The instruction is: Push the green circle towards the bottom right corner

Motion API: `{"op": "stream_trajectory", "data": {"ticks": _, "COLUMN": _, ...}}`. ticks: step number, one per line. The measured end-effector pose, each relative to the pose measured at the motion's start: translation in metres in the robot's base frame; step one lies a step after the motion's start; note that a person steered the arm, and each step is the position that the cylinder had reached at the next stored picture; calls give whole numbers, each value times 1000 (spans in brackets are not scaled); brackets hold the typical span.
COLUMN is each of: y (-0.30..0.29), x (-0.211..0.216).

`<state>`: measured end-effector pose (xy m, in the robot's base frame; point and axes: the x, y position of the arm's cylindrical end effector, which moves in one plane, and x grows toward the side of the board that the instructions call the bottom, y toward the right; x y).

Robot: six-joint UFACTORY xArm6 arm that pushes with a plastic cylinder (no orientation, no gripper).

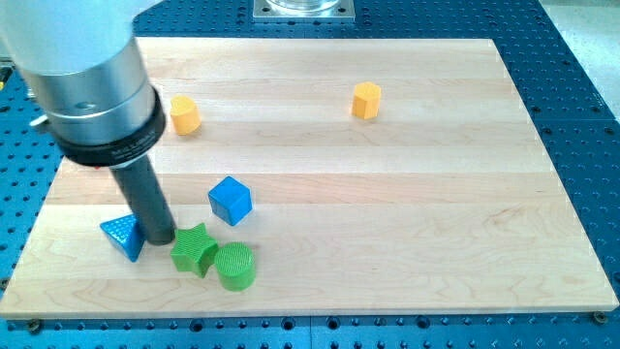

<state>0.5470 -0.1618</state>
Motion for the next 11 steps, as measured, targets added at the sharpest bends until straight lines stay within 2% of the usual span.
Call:
{"op": "stream_trajectory", "data": {"ticks": 1, "y": 35, "x": 20}}
{"op": "stream_trajectory", "data": {"ticks": 2, "y": 72, "x": 22}}
{"op": "stream_trajectory", "data": {"ticks": 3, "y": 17, "x": 47}}
{"op": "stream_trajectory", "data": {"ticks": 4, "y": 48, "x": 72}}
{"op": "stream_trajectory", "data": {"ticks": 5, "y": 133, "x": 71}}
{"op": "stream_trajectory", "data": {"ticks": 6, "y": 283, "x": 70}}
{"op": "stream_trajectory", "data": {"ticks": 7, "y": 321, "x": 72}}
{"op": "stream_trajectory", "data": {"ticks": 8, "y": 295, "x": 71}}
{"op": "stream_trajectory", "data": {"ticks": 9, "y": 313, "x": 44}}
{"op": "stream_trajectory", "data": {"ticks": 10, "y": 279, "x": 40}}
{"op": "stream_trajectory", "data": {"ticks": 11, "y": 314, "x": 10}}
